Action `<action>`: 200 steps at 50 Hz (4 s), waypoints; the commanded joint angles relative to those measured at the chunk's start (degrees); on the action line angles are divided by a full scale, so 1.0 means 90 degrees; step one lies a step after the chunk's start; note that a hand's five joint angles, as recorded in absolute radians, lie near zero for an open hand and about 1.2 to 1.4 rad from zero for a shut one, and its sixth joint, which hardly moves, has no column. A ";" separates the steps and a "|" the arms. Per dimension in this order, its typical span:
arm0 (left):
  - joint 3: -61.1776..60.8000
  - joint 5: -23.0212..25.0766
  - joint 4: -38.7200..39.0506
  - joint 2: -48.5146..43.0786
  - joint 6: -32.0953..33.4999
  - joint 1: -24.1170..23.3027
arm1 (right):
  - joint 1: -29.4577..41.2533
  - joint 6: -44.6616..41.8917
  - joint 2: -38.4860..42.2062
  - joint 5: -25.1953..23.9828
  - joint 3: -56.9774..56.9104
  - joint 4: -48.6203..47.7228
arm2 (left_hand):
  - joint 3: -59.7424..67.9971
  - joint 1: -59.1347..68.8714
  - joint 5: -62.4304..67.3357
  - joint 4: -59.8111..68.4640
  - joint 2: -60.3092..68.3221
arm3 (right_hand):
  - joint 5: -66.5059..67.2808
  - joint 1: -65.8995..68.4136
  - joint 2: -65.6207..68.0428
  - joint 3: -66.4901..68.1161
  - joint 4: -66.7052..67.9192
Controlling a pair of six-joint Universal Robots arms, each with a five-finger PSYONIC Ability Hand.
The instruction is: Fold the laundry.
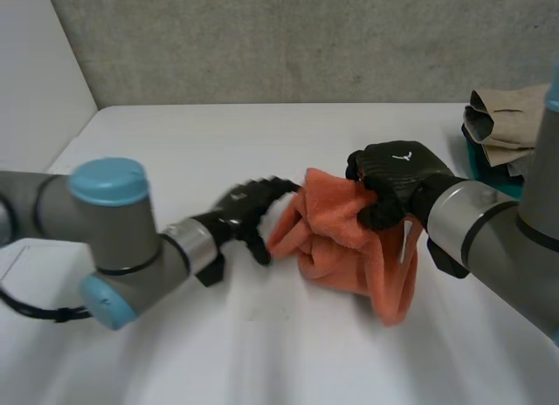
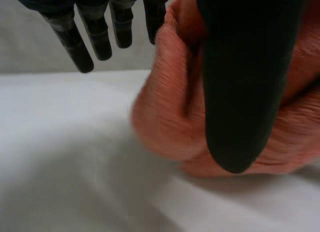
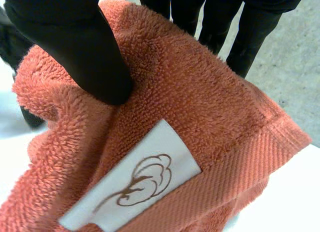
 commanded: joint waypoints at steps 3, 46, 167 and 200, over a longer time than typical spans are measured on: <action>0.0838 0.0342 -0.0434 -0.0475 -0.0853 -0.0437 | 0.0002 -0.0043 -0.0231 -0.0245 0.0284 0.0008 | 0.5677 0.5677 0.5720 0.5735 0.5746 | 0.1805 0.2276 0.1488 0.1381 0.1348; 0.0875 -0.1601 0.0247 0.1480 0.3715 0.0647 | -0.0946 -0.3022 0.1379 0.0758 -0.1998 -0.0498 | 0.7329 0.7329 0.7372 0.7387 0.7398 | 0.1805 0.2276 0.1488 0.1381 0.1348; -0.0324 -0.2041 -0.1020 0.4544 0.4029 0.2444 | -0.2010 -0.3343 -0.0914 0.0917 -0.1648 0.0456 | 0.7329 0.7329 0.7372 0.7387 0.7398 | 0.1805 0.2276 0.1488 0.1381 0.1348; 0.3826 -0.2362 0.2042 0.0844 0.4507 0.1888 | -0.2049 -0.2670 0.1850 0.1825 -0.3847 -0.3504 | 0.7329 0.7329 0.7372 0.7387 0.7398 | 0.1805 0.2276 0.1488 0.1381 0.1348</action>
